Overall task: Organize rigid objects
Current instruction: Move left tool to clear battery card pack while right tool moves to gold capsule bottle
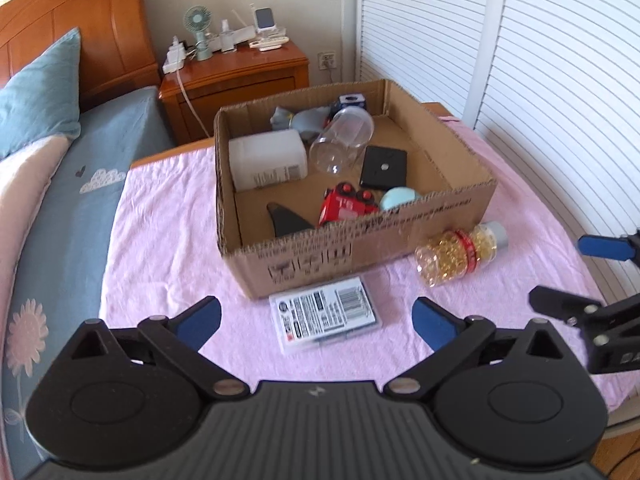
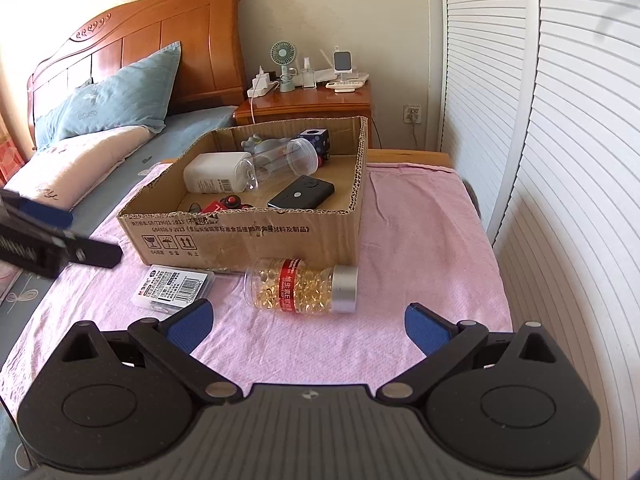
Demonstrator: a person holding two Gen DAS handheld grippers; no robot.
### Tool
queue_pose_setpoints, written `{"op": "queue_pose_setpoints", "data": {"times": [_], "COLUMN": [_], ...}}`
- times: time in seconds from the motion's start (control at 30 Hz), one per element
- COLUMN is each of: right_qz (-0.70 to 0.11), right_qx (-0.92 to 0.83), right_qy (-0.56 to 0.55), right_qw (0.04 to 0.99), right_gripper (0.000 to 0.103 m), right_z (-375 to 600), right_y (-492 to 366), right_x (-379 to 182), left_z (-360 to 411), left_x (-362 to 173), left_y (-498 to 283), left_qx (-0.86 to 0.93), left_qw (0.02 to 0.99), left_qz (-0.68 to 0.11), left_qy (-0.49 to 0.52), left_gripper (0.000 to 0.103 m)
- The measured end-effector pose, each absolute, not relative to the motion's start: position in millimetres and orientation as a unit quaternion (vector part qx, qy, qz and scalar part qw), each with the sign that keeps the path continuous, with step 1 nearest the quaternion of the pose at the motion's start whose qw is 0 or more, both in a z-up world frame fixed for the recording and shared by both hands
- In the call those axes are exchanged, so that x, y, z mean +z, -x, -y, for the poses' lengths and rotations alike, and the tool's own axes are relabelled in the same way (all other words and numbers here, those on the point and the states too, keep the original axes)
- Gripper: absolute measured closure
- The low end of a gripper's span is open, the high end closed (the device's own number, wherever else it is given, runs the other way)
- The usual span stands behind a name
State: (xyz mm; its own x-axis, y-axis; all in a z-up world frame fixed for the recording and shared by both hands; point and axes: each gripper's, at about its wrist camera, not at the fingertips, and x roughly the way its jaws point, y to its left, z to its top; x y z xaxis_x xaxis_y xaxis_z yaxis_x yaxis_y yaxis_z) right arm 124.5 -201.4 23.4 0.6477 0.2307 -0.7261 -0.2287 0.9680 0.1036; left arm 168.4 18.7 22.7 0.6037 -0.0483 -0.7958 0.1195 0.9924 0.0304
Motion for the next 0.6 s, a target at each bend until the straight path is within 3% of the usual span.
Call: {"op": "queue_pose_setpoints", "data": {"times": [0.3, 0.6], "right_qz": [-0.412, -0.435], "right_qx": [0.116, 0.106], "right_qy": [0.002, 0.007], "right_qw": [0.904, 0.894], "right_gripper": [0.000, 0.000], "right_z": [204, 204], "right_y": [-125, -138], "right_x": [14, -1], "left_z": [-12, -3], "left_x": [-48, -63], "left_y": [-165, -171], "left_qx": [-0.017, 0.006], "left_qw": [0.889, 0.896], "left_qz": [-0.456, -0.445], "left_qy": [0.020, 0.011], "left_gripper": [0.002, 0.001]}}
